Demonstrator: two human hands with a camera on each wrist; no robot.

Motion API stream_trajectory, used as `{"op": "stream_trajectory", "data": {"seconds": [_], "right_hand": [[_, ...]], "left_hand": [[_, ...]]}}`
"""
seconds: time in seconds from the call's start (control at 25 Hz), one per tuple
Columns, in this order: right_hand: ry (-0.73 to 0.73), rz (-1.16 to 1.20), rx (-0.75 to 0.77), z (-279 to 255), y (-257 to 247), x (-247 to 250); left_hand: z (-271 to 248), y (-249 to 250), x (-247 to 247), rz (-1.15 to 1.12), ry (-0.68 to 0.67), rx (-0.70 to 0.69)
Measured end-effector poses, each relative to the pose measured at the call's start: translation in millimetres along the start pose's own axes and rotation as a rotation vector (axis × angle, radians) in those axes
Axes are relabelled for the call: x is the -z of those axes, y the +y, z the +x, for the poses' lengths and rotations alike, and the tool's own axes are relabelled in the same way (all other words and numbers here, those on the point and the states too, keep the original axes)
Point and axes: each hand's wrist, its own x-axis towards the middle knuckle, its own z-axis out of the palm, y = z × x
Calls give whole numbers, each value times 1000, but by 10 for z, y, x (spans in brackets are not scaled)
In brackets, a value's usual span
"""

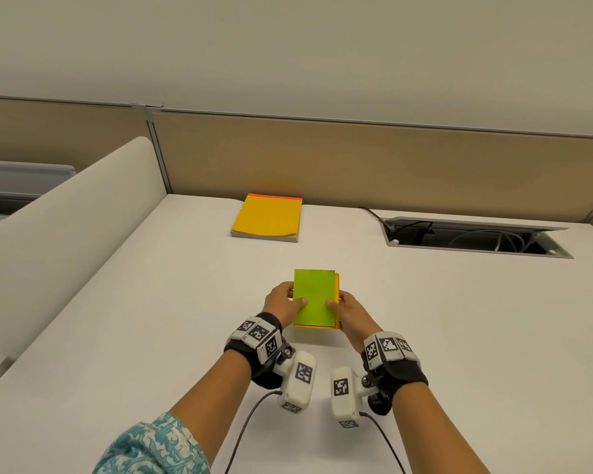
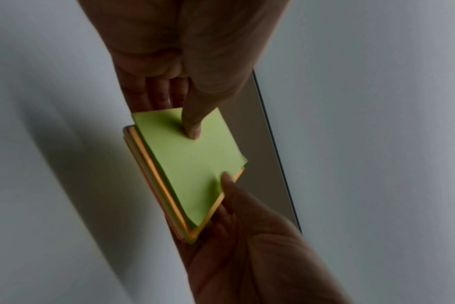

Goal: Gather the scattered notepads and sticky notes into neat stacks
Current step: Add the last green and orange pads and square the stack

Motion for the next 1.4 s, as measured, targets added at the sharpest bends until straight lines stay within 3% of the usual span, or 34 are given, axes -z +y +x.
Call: {"op": "stream_trajectory", "data": {"seconds": [0.2, 0.4, 0.6, 0.84, 1.0, 1.08, 1.2, 1.28, 1.4], "right_hand": [[-17, -265, 154, 10, -19, 34], [-90, -594, 85, 9, 153, 18], [-8, -648, 142, 12, 56, 43], [-58, -765, 100, -11, 90, 15], [-27, -613, 153, 37, 102, 41], [6, -343, 135, 61, 105, 76], [-72, 111, 100, 17, 53, 73], [-80, 209, 130, -19, -11, 59], [-21, 100, 181, -4, -37, 102]], "left_hand": [[-123, 11, -5, -84, -27, -125], [-143, -134, -46, 17, -140, -91], [-123, -109, -42, 81, -98, -158], [-149, -160, -38, 126, -133, -137], [-128, -155, -16, -24, -39, -115], [-122, -128, 5, -294, -36, -94], [-187, -71, -5, -657, -113, -65], [-199, -99, -32, -706, -127, -58], [-126, -199, 18, -594, -64, -72]]}}
